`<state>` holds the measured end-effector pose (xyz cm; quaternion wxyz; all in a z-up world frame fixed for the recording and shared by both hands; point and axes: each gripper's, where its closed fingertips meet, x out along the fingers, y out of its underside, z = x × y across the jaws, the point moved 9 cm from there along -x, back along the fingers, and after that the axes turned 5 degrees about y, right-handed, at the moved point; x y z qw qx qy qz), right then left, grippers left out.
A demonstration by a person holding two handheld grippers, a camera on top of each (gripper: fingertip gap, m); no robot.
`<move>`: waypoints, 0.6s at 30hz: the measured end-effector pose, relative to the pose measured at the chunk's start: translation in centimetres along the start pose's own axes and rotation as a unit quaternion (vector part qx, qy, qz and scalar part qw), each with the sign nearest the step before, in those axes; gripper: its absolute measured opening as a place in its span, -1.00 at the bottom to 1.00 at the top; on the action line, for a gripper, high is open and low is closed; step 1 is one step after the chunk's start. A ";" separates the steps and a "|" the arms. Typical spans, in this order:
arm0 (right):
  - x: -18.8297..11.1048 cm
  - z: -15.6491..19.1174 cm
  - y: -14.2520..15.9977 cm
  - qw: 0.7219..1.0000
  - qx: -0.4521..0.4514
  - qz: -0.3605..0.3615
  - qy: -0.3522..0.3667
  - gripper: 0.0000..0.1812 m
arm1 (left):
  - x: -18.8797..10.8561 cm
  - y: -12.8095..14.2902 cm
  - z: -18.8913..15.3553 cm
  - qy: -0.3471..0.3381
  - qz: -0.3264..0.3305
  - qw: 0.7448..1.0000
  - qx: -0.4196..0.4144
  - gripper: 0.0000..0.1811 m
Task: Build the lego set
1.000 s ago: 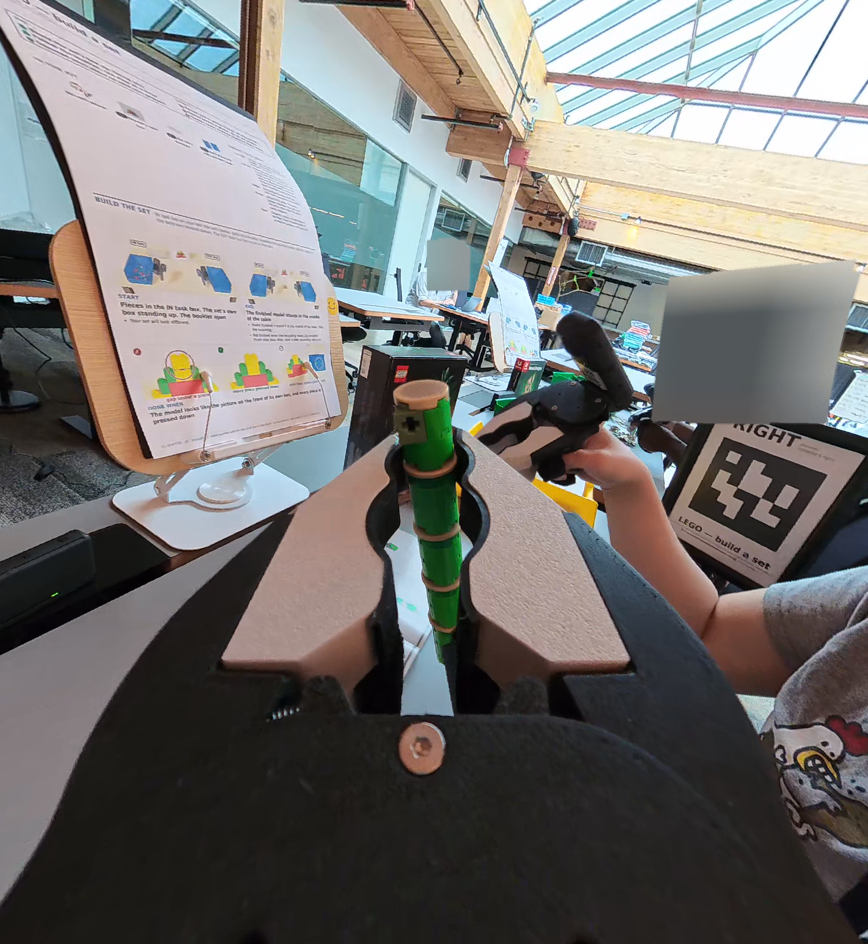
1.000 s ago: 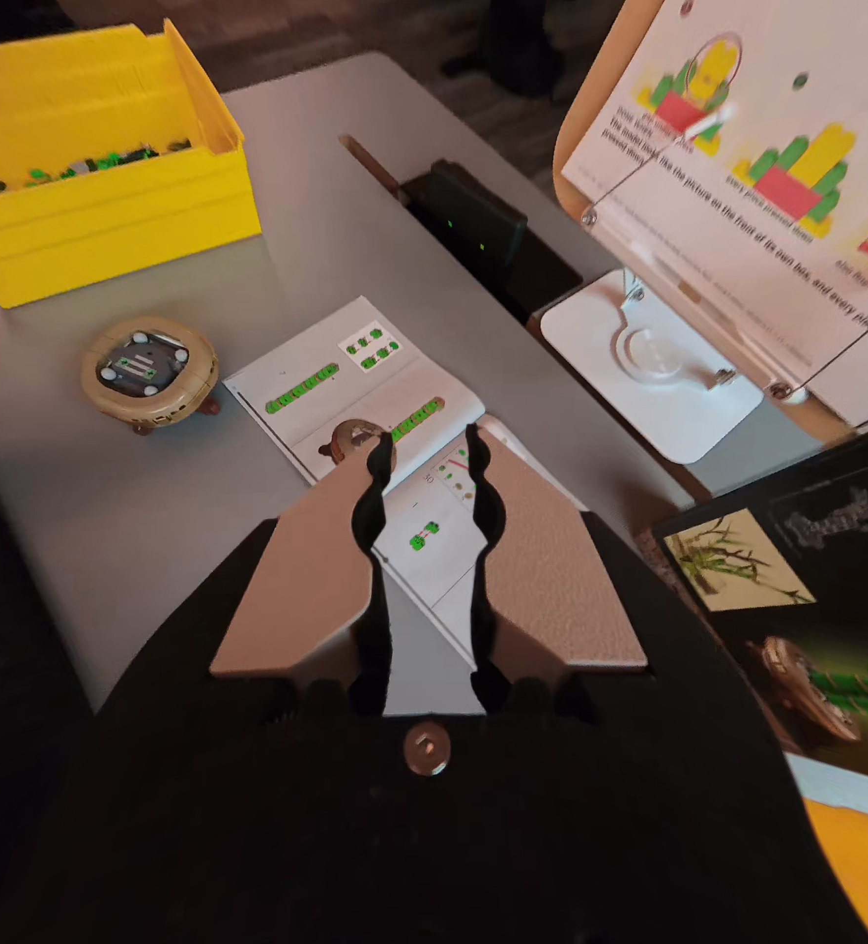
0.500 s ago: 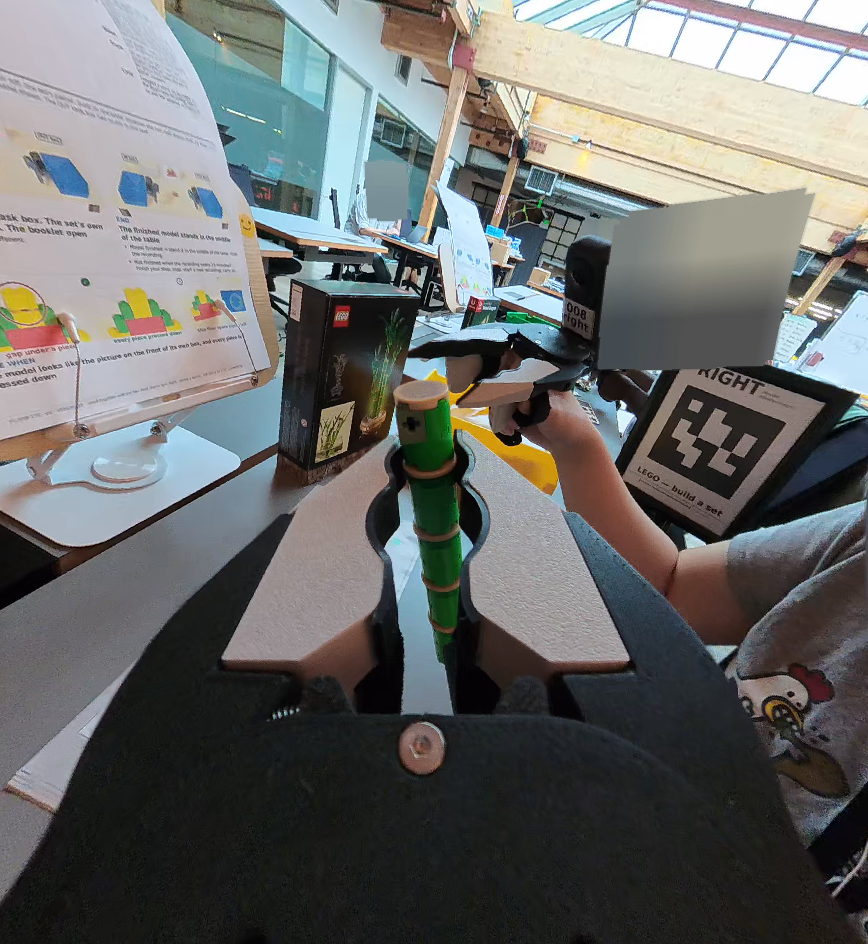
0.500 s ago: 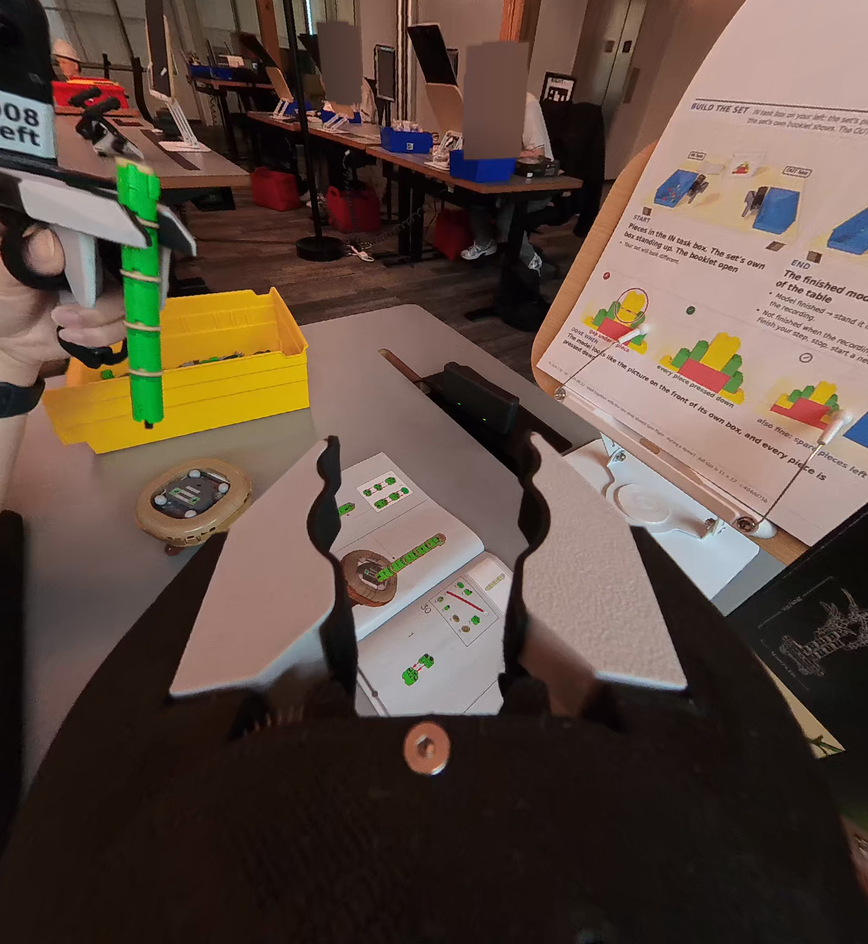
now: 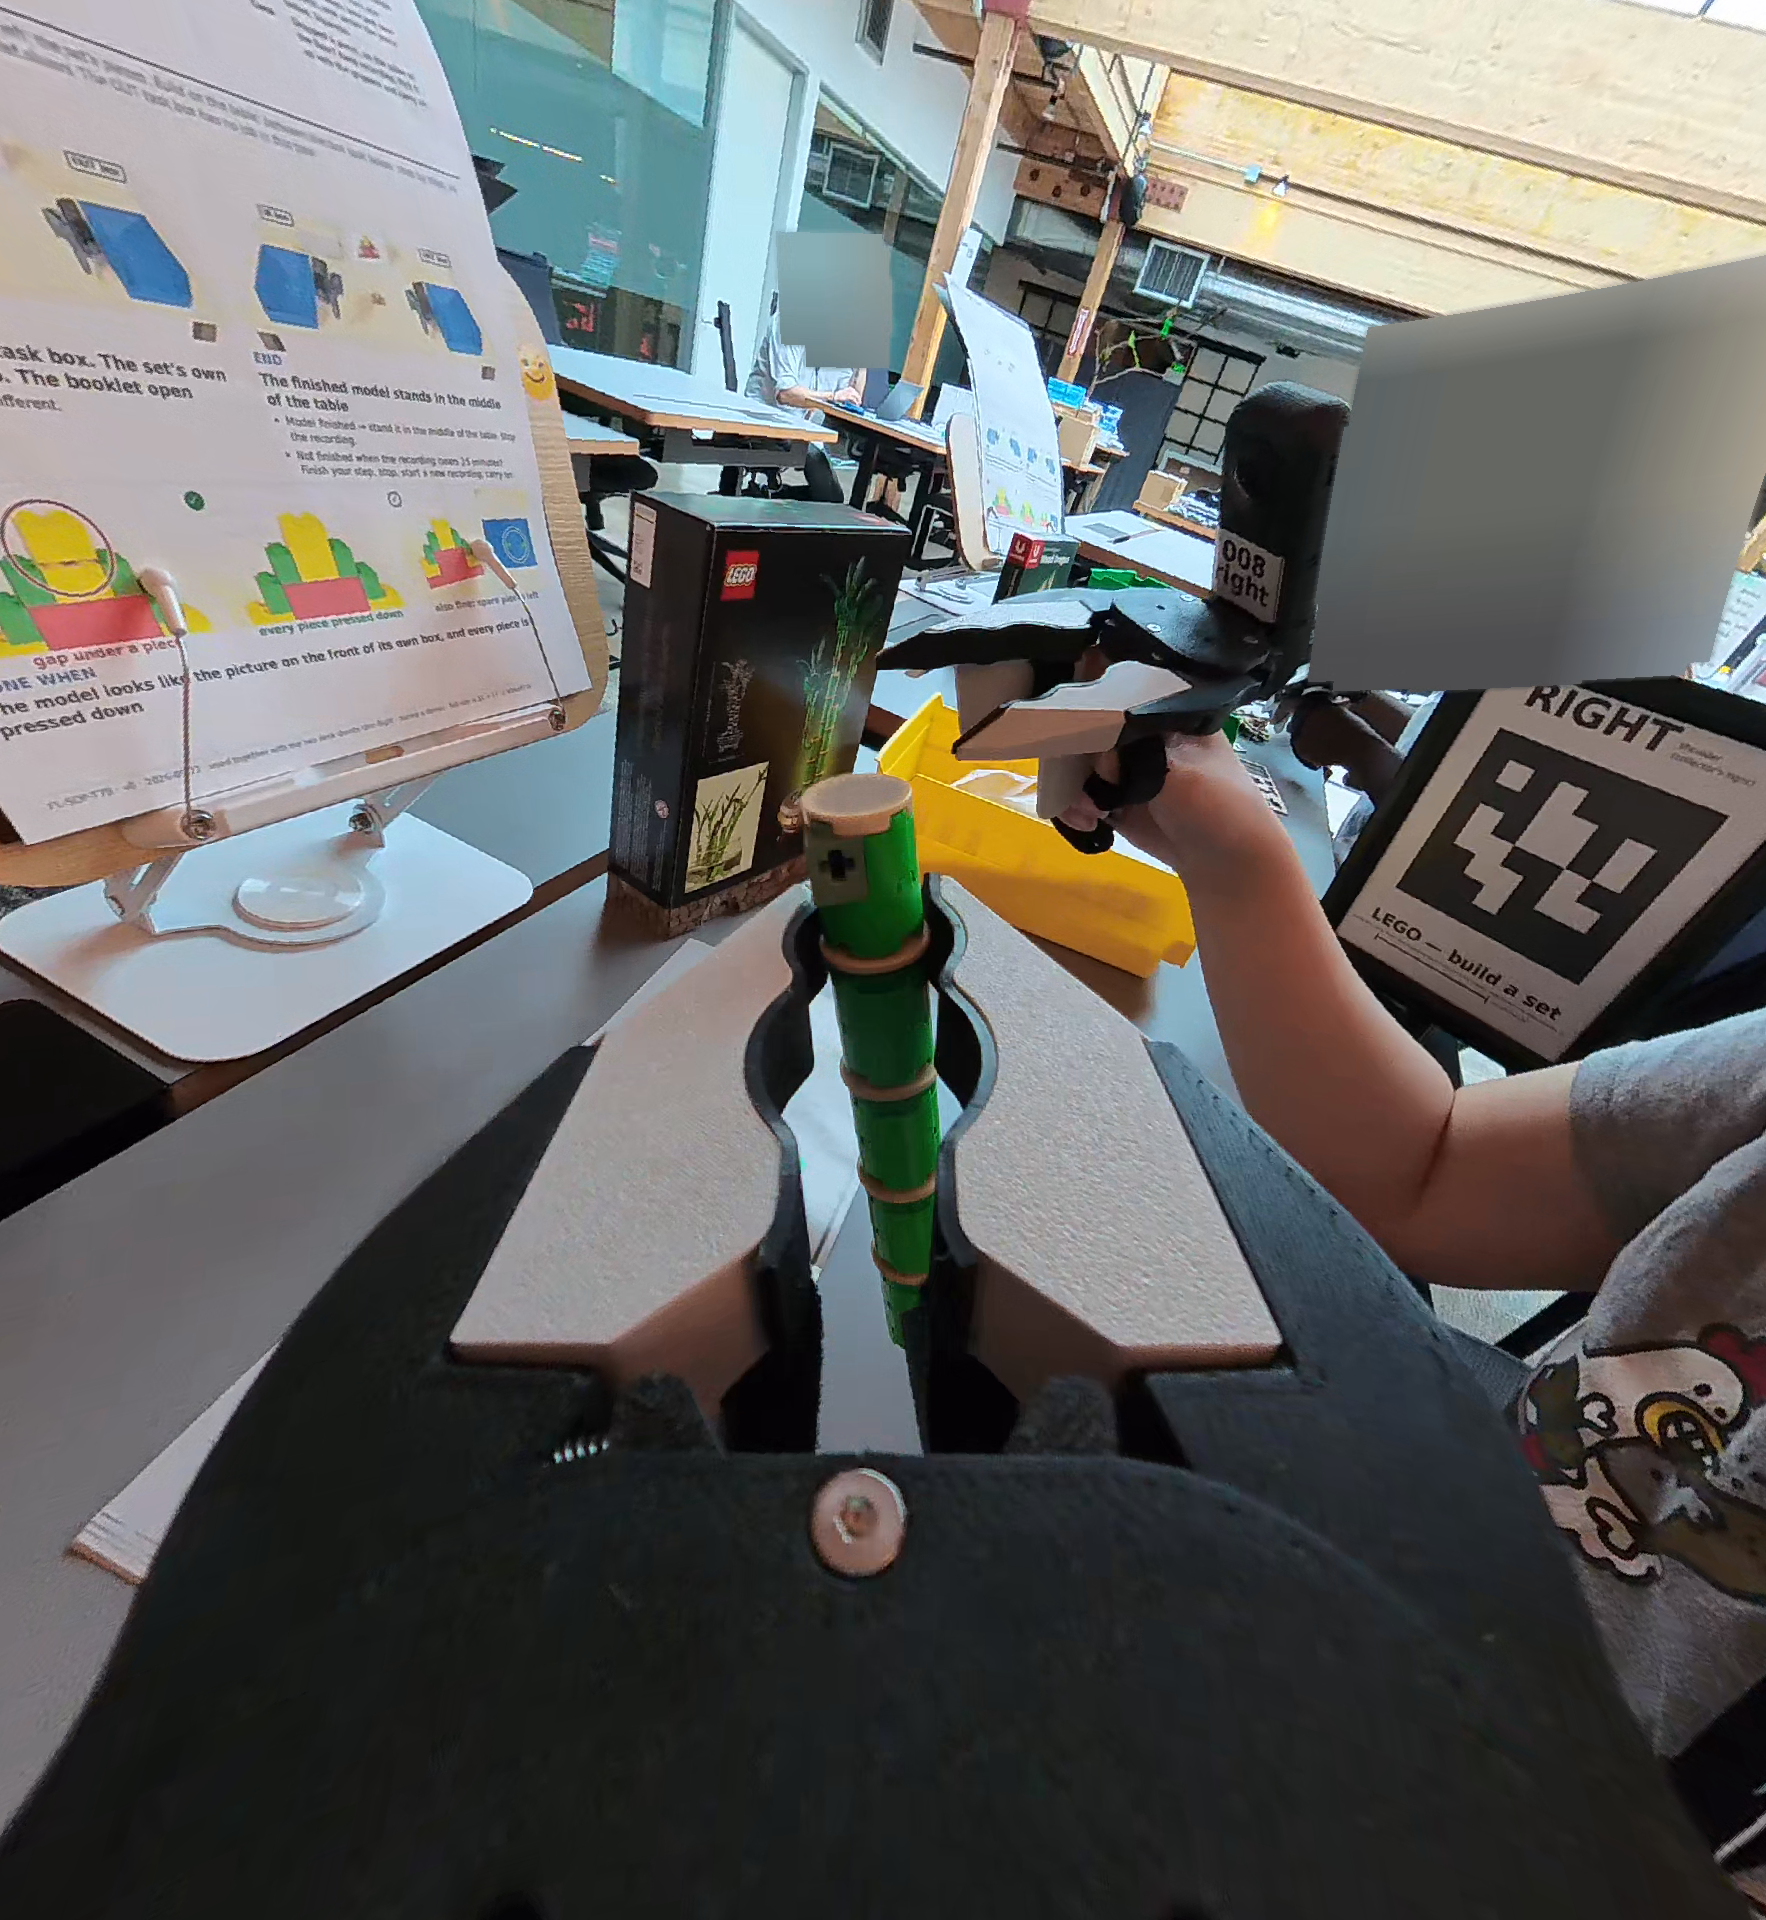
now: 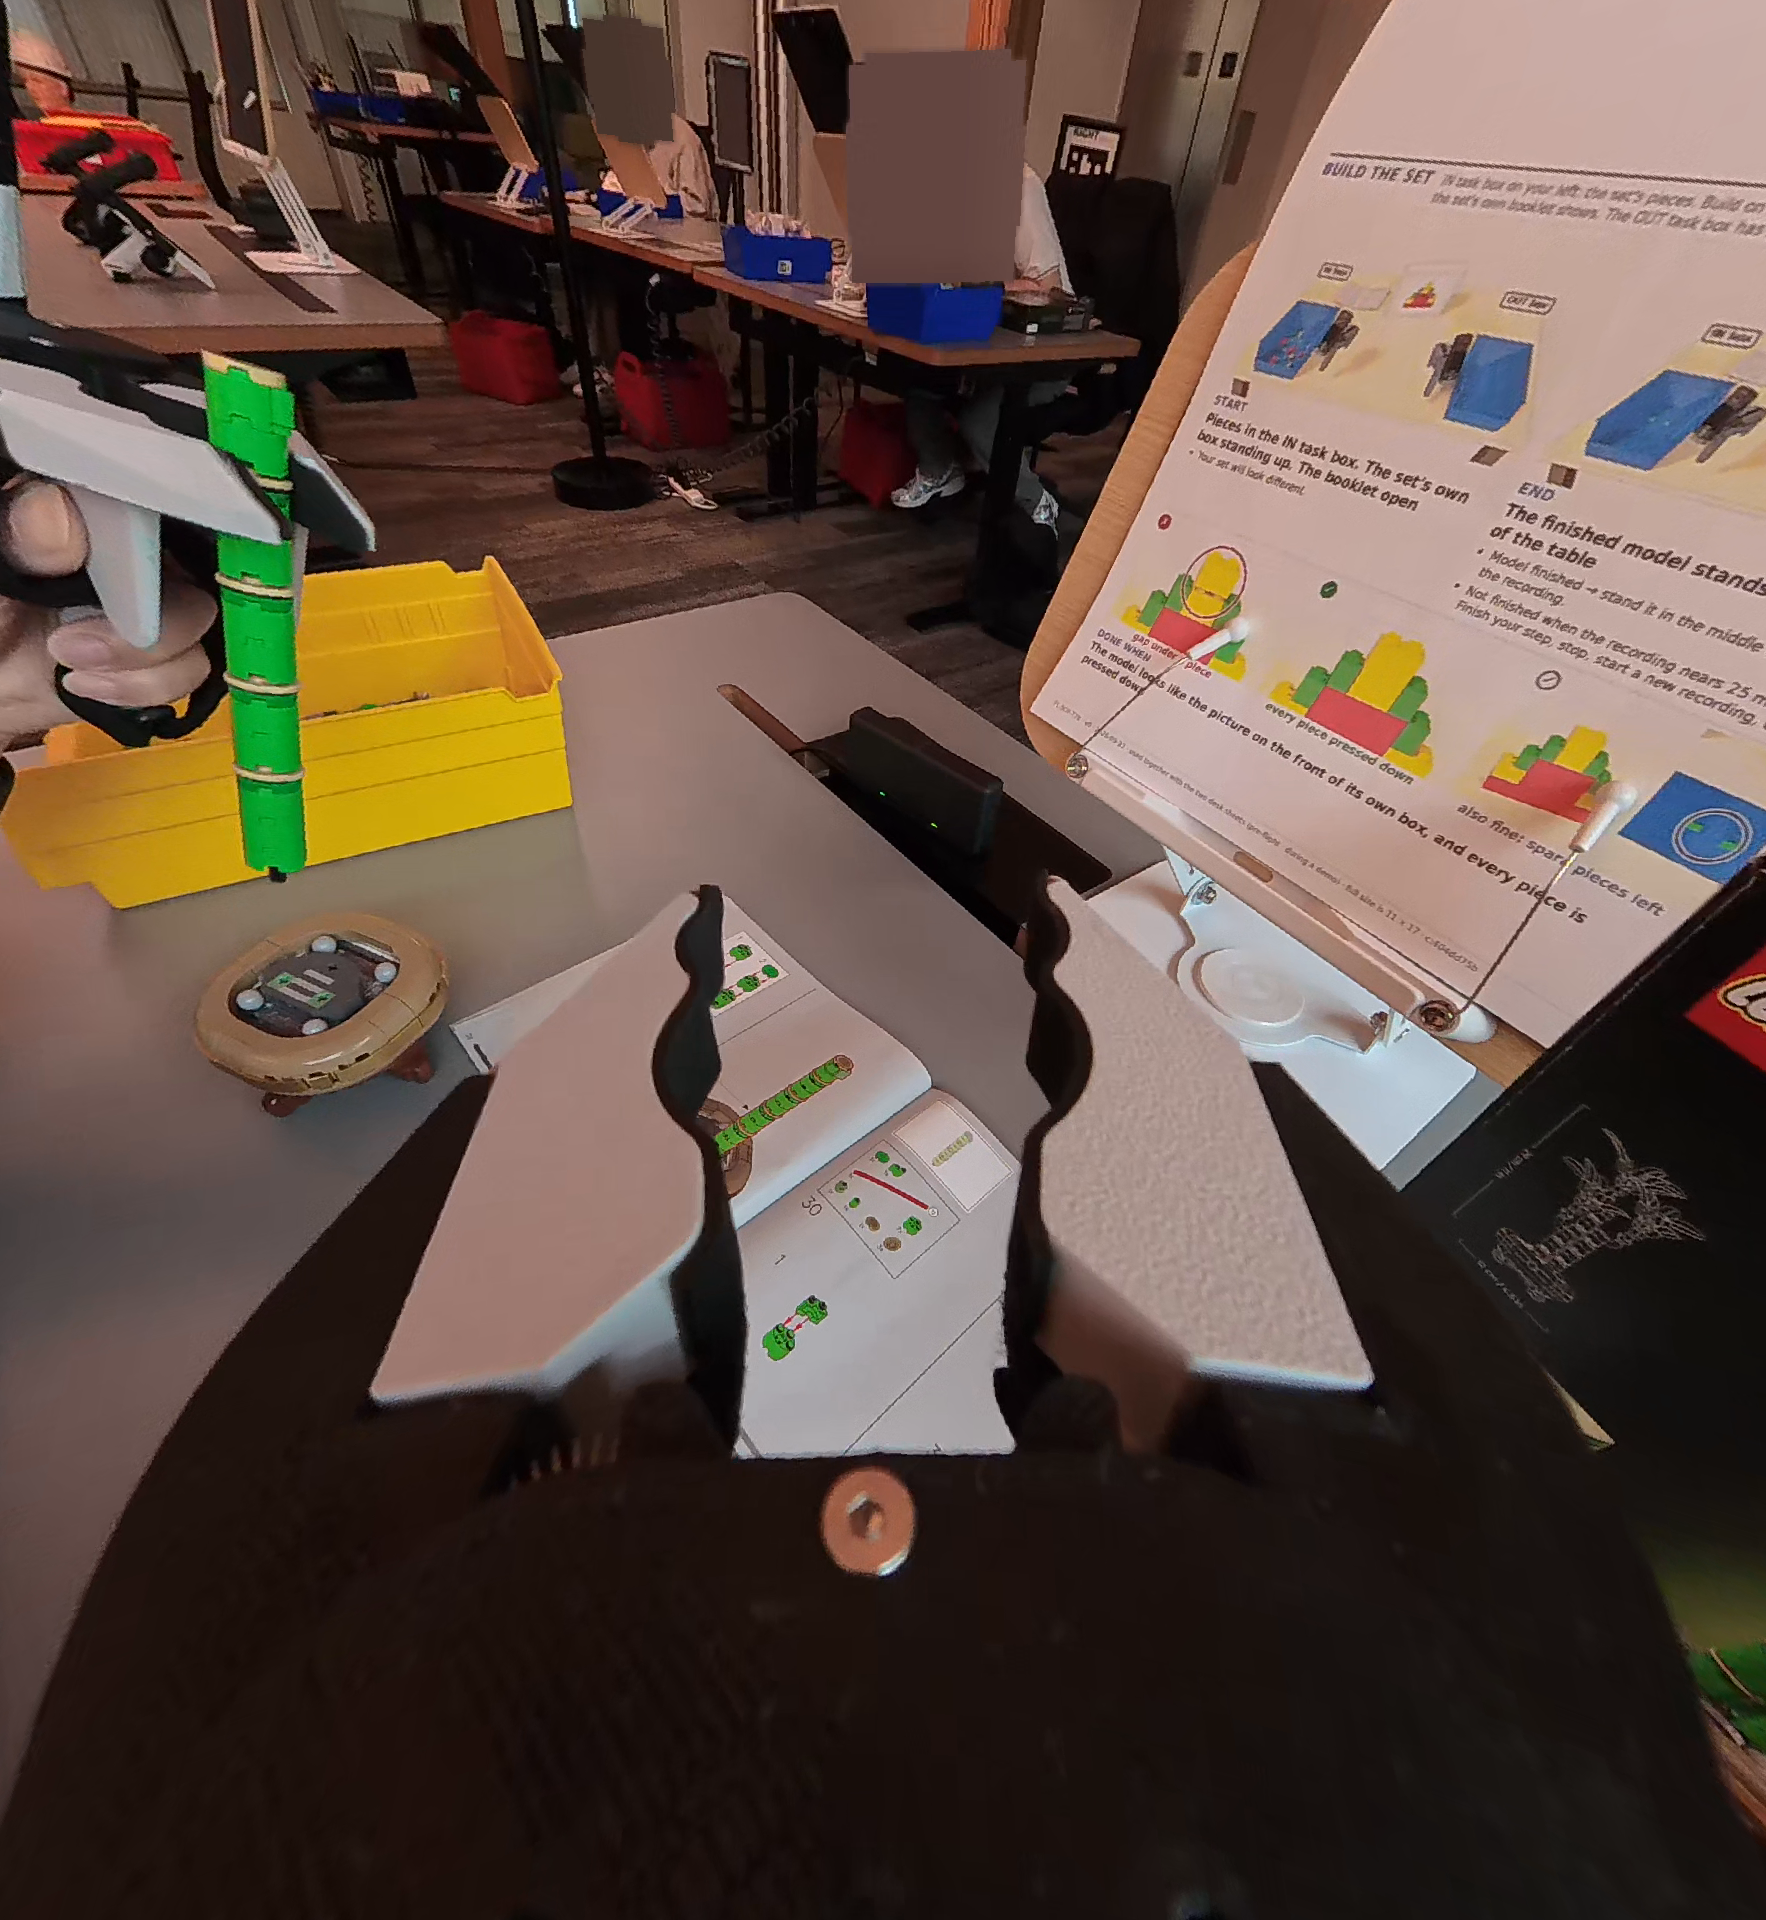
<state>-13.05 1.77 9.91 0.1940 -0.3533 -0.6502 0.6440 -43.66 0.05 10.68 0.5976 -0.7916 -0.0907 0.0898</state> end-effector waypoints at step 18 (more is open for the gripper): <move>1.9 1.5 0.8 0.997 -0.052 0.047 -0.016 -0.39 | -1.5 -0.4 0.1 -0.027 -0.013 0.999 0.016 -0.83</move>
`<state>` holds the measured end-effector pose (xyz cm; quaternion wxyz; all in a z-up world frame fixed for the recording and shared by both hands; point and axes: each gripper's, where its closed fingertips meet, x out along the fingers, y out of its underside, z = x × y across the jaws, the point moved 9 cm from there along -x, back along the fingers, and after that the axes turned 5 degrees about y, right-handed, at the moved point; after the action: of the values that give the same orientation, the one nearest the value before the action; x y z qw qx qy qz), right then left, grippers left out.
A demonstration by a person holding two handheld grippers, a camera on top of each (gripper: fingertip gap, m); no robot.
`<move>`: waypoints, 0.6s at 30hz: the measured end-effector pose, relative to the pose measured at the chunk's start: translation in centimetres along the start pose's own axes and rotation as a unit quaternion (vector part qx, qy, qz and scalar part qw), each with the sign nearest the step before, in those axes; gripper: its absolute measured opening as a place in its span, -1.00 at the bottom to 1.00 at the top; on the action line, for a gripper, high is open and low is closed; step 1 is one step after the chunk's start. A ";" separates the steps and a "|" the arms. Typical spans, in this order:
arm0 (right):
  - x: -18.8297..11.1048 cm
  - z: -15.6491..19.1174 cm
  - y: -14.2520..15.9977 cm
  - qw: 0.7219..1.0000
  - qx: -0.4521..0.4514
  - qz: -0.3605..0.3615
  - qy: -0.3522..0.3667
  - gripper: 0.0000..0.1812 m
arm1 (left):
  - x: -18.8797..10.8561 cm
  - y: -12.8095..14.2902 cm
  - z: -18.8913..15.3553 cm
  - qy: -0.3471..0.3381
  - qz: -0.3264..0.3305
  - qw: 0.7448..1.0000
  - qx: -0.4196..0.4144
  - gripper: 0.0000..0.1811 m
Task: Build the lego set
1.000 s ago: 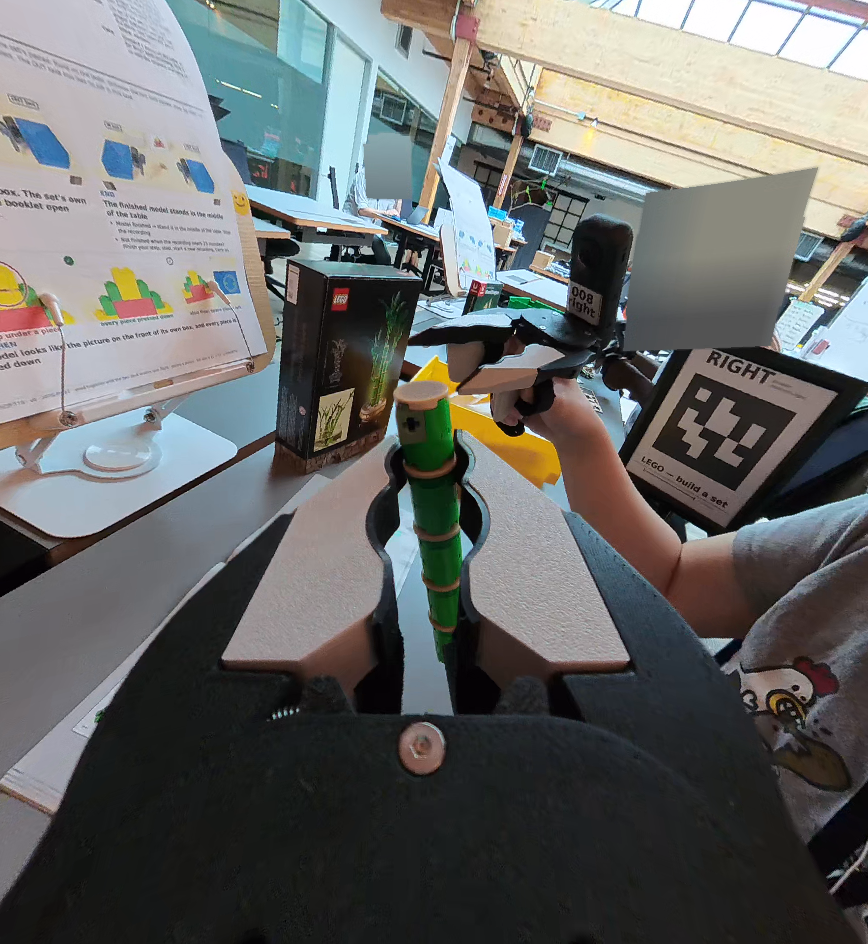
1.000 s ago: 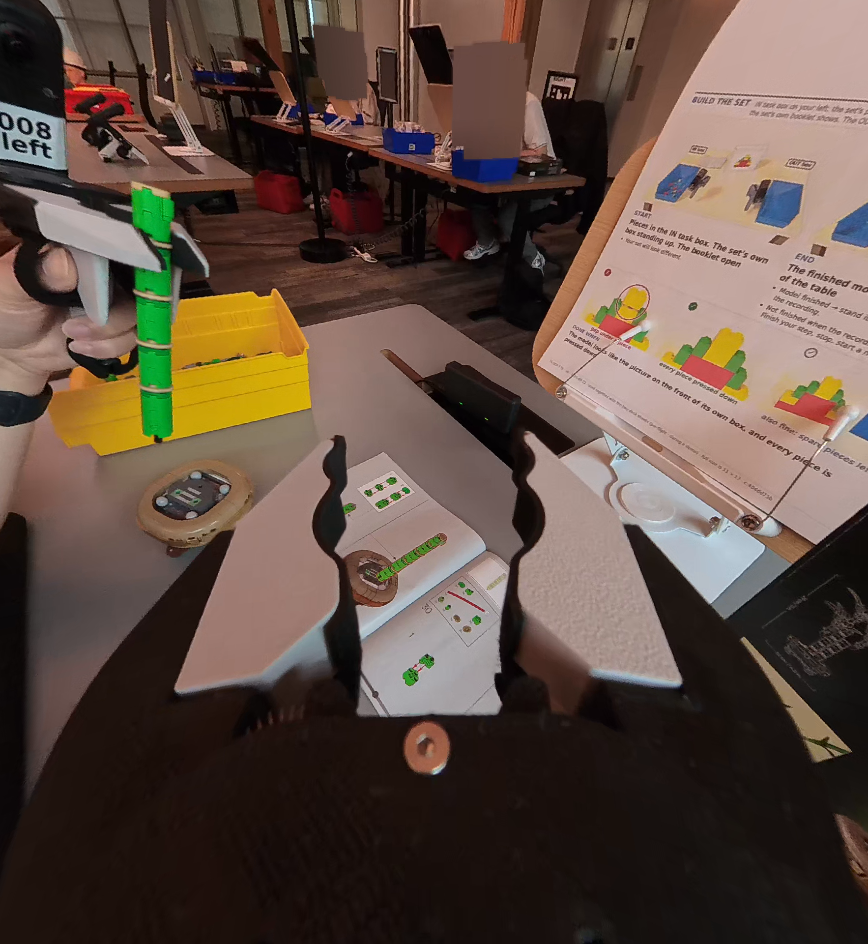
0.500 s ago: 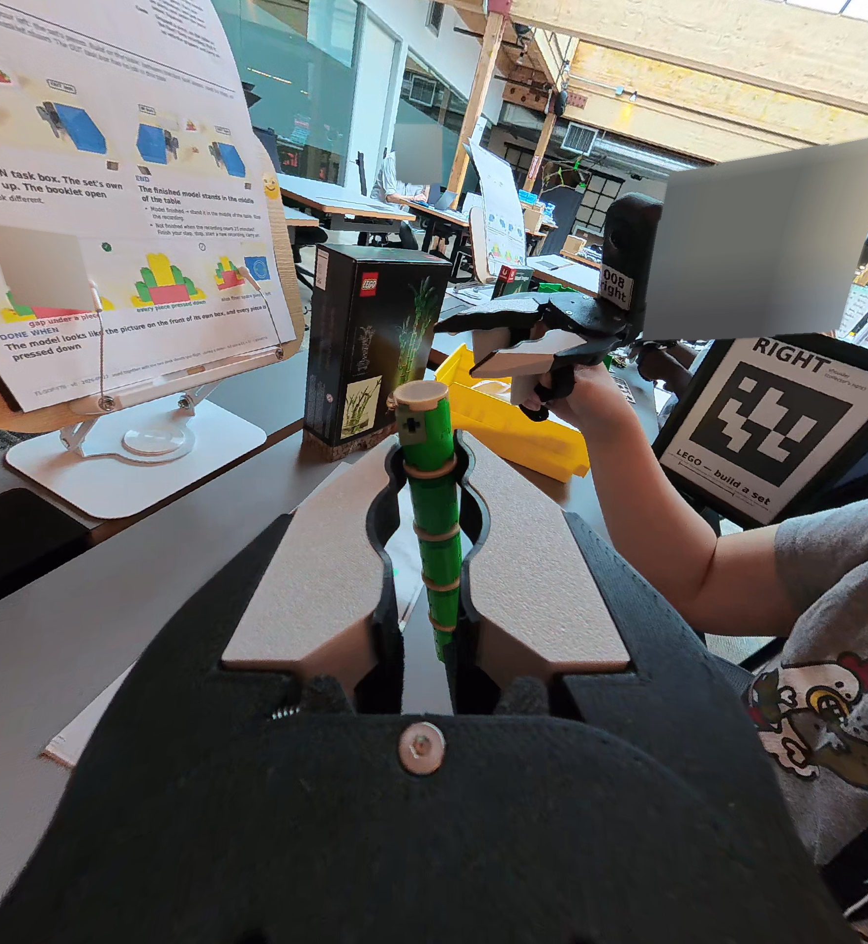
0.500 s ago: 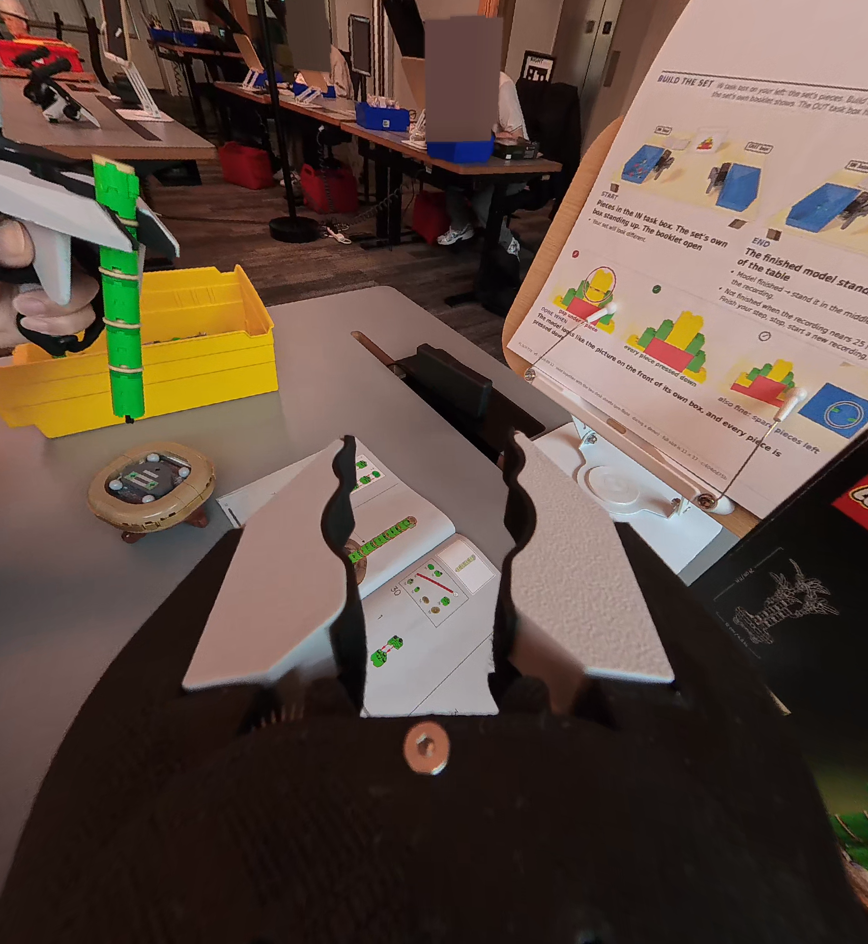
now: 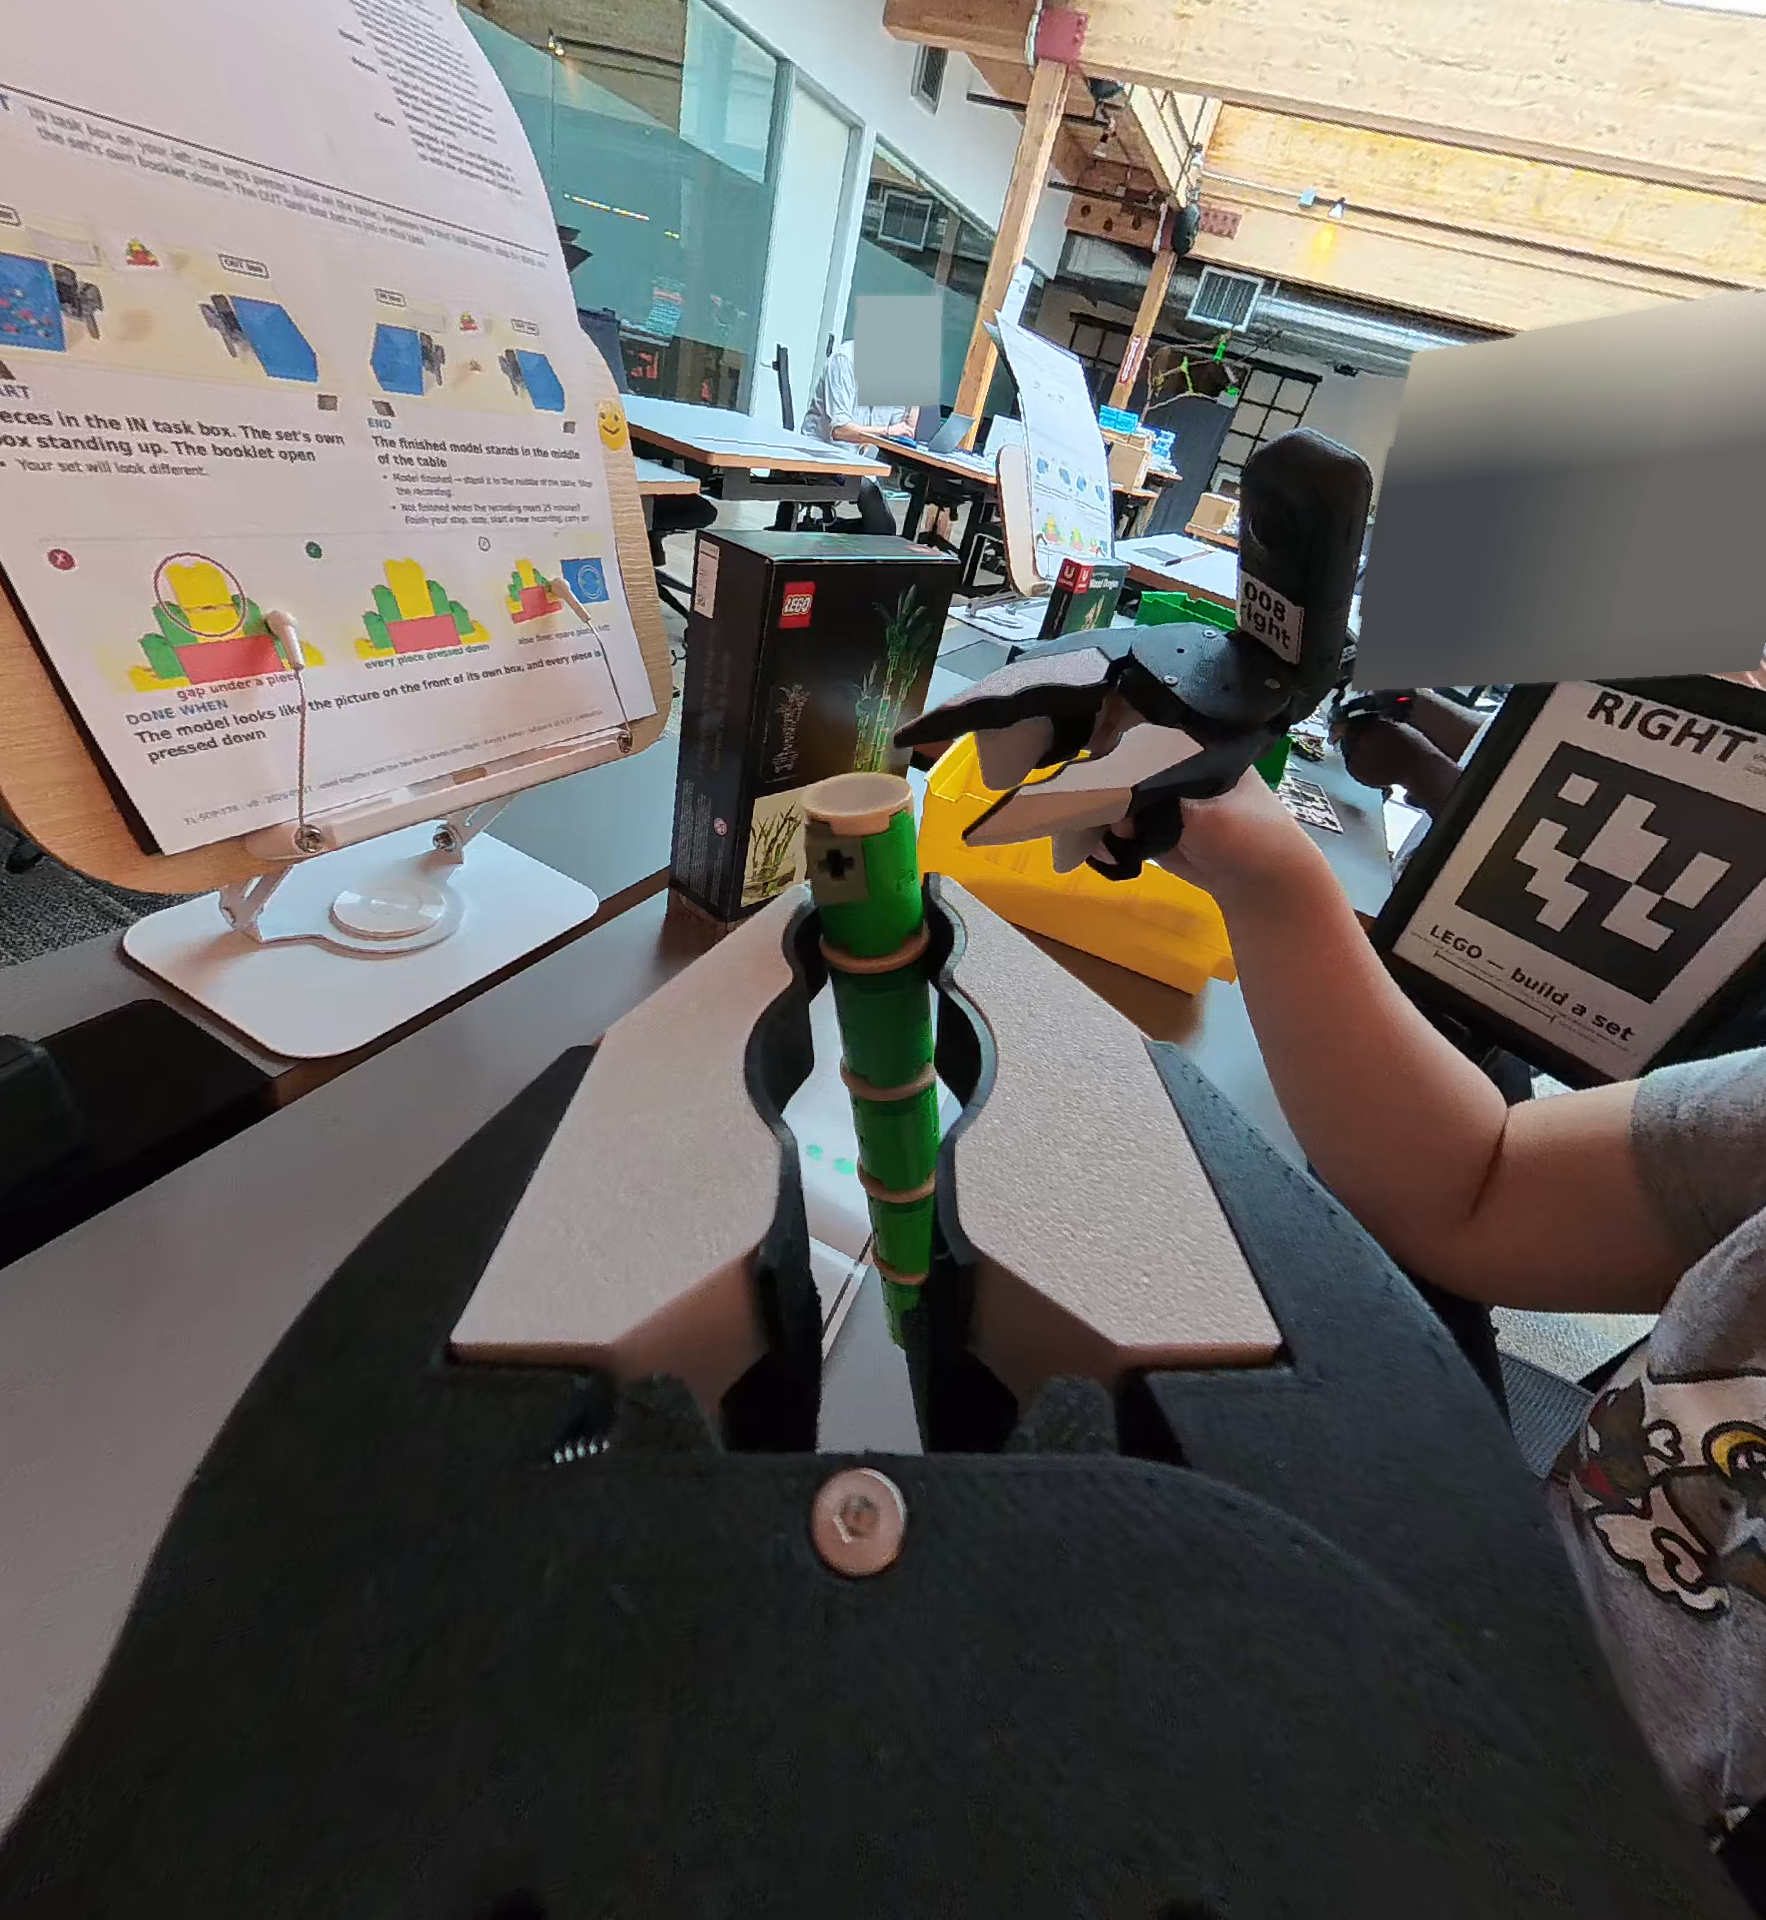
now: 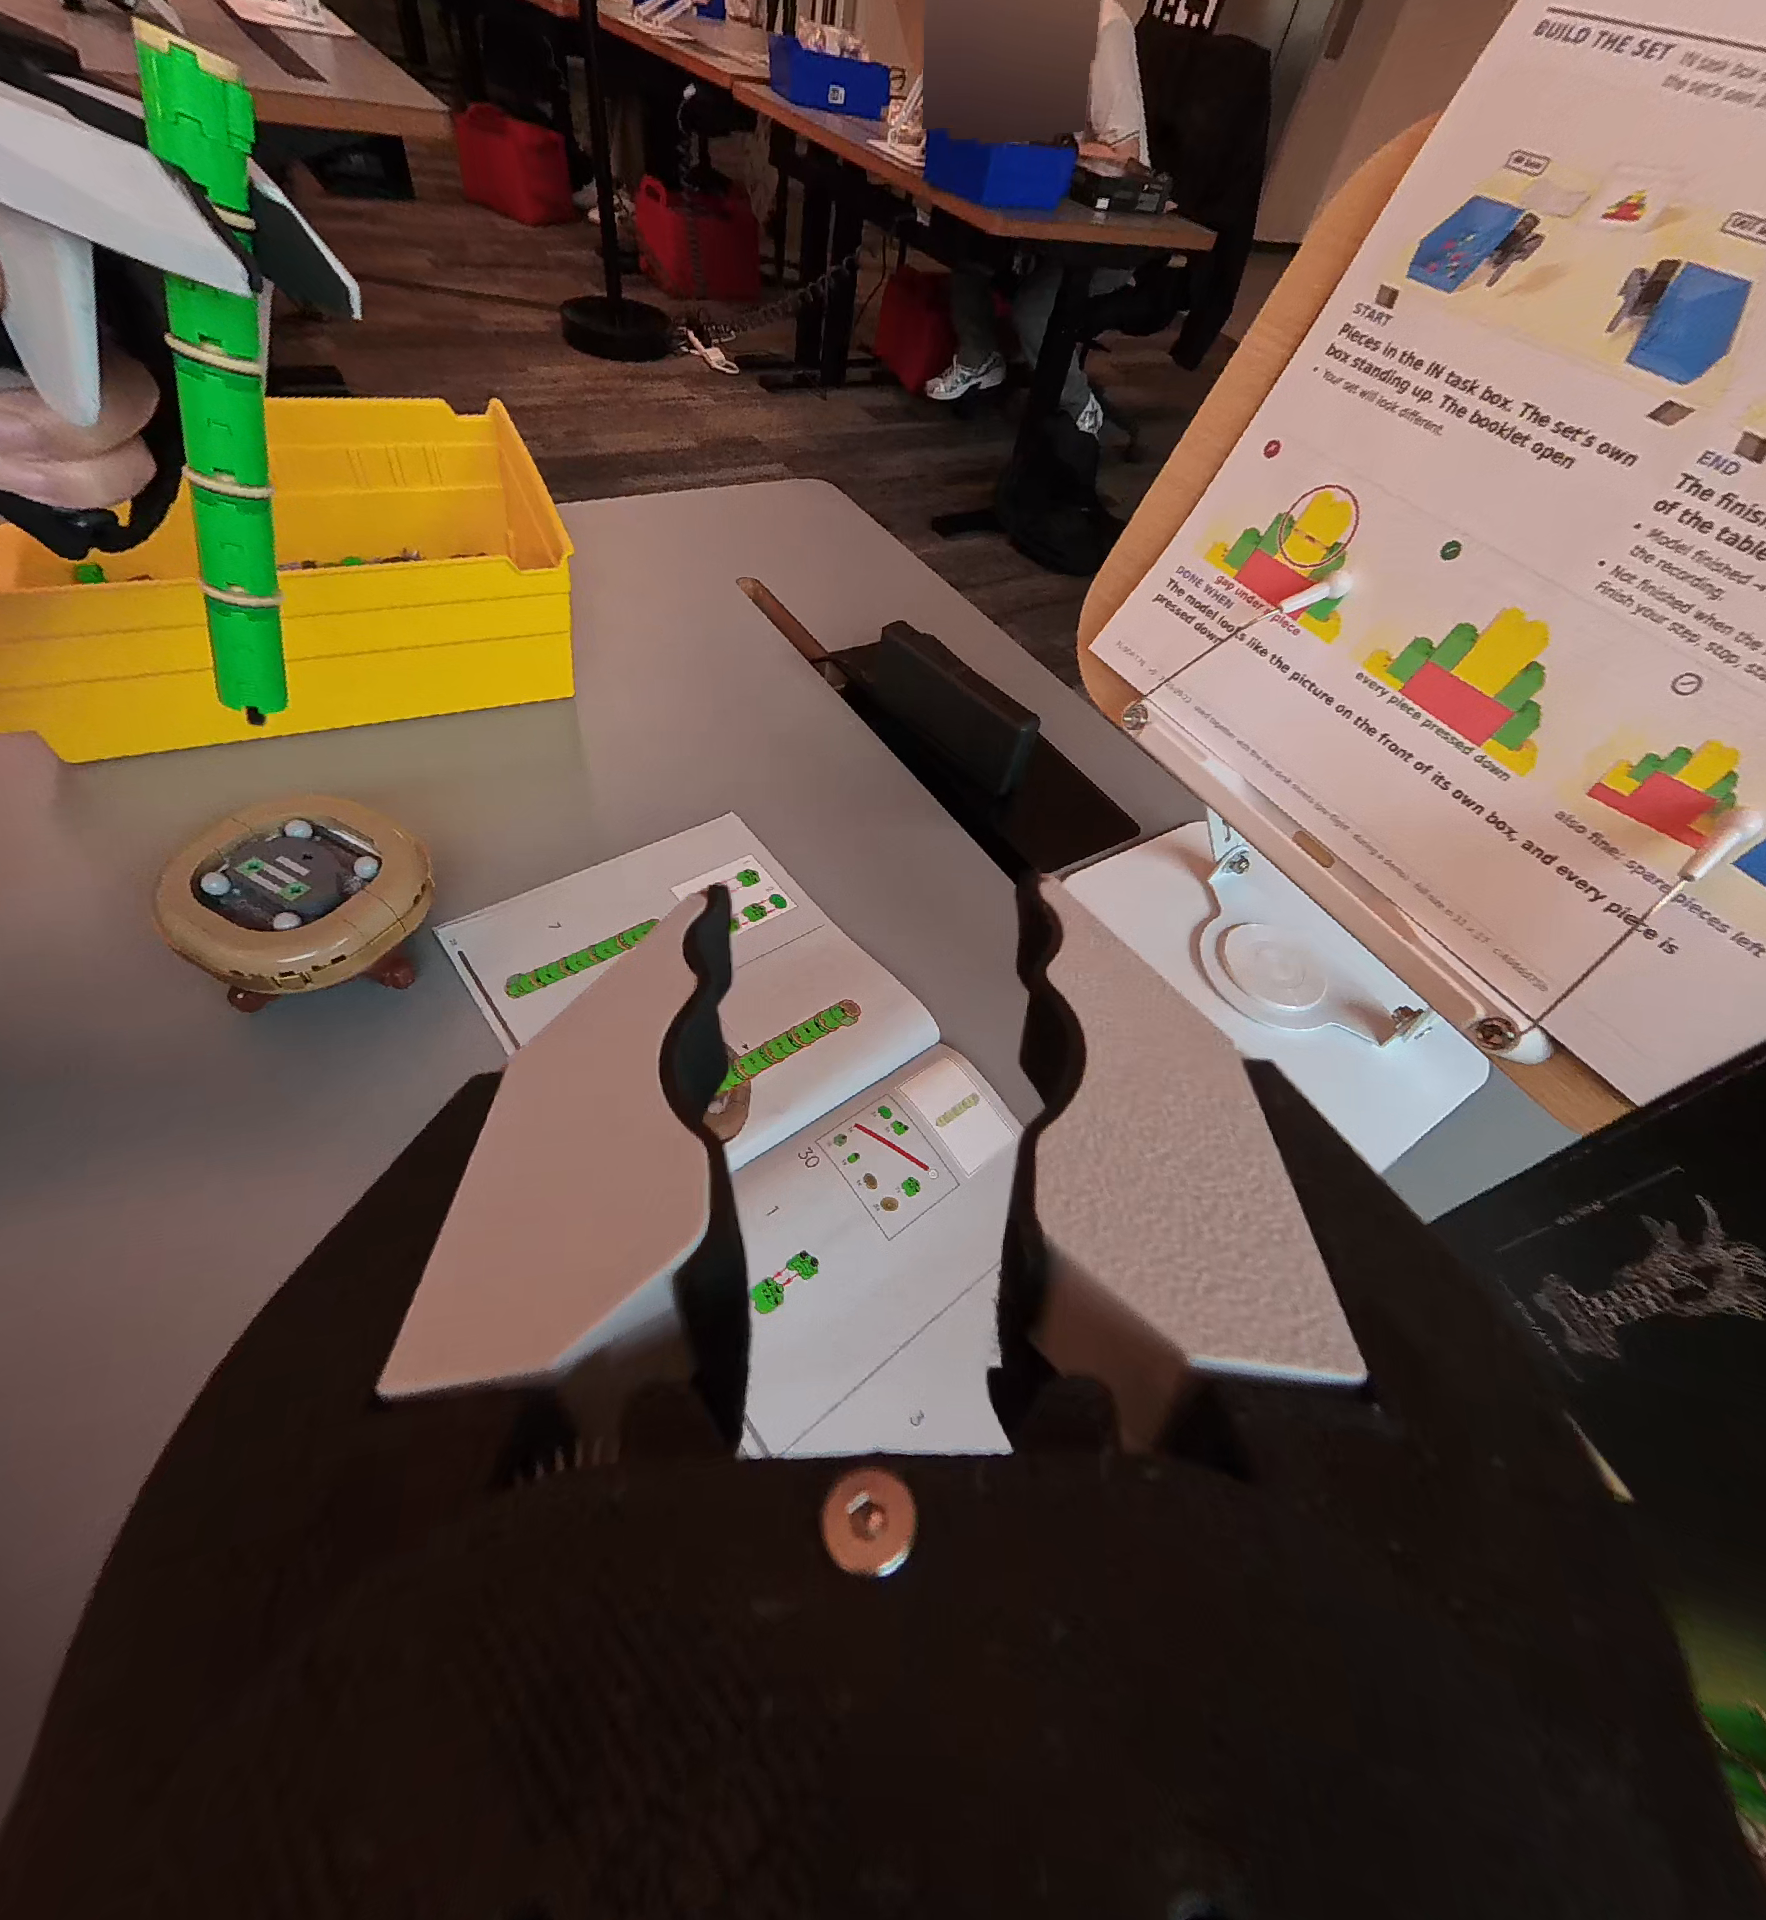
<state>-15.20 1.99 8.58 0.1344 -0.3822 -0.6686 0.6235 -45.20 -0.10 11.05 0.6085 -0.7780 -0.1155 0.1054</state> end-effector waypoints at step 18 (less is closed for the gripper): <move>2.1 2.8 -0.1 0.994 0.018 0.011 -0.108 -0.39 | 1.1 0.6 0.2 0.022 0.009 1.000 -0.018 -0.83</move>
<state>-18.47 1.35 7.53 0.0617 -0.3175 -0.6639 0.6742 -44.24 0.29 10.44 0.5957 -0.7921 -0.0966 0.0915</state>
